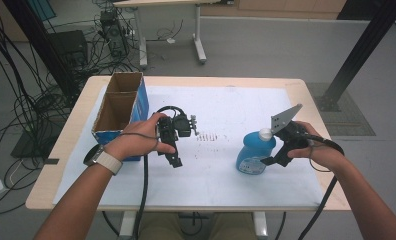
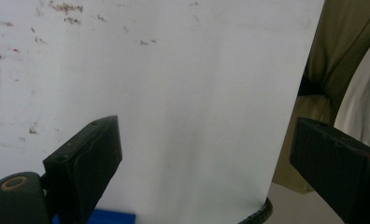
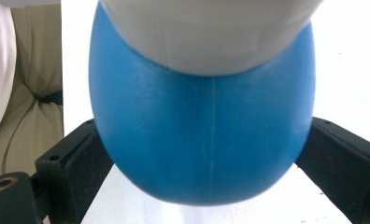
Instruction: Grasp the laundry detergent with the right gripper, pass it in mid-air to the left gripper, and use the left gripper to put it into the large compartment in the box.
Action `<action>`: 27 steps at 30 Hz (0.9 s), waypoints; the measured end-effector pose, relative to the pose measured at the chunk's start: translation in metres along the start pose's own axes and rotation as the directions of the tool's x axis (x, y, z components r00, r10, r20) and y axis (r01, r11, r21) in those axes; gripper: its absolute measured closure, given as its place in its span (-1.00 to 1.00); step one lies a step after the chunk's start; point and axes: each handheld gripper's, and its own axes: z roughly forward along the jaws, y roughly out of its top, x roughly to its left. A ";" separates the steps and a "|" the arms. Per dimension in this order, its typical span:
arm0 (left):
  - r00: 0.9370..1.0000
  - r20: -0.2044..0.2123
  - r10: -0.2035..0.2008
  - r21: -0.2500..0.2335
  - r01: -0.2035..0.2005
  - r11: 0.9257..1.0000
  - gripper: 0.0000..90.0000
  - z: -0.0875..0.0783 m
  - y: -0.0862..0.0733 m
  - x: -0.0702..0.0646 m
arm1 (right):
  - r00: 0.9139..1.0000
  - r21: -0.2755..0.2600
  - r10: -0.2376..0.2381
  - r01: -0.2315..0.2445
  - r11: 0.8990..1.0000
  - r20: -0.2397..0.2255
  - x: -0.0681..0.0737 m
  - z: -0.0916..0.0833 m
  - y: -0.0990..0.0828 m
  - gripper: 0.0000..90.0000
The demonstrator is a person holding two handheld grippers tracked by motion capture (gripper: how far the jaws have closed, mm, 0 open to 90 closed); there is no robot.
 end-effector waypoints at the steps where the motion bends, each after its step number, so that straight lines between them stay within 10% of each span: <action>1: 1.000 -0.001 0.002 0.000 -0.002 1.000 -0.79 0.000 0.000 0.000 | 1.000 0.000 0.000 0.000 1.000 0.000 0.000 0.000 0.000 -0.86; 27: 1.000 -0.007 -0.005 -0.006 0.005 1.000 -0.78 -0.002 -0.002 -0.002 | 1.000 -0.005 -0.002 0.002 1.000 0.005 0.001 -0.001 0.002 -0.86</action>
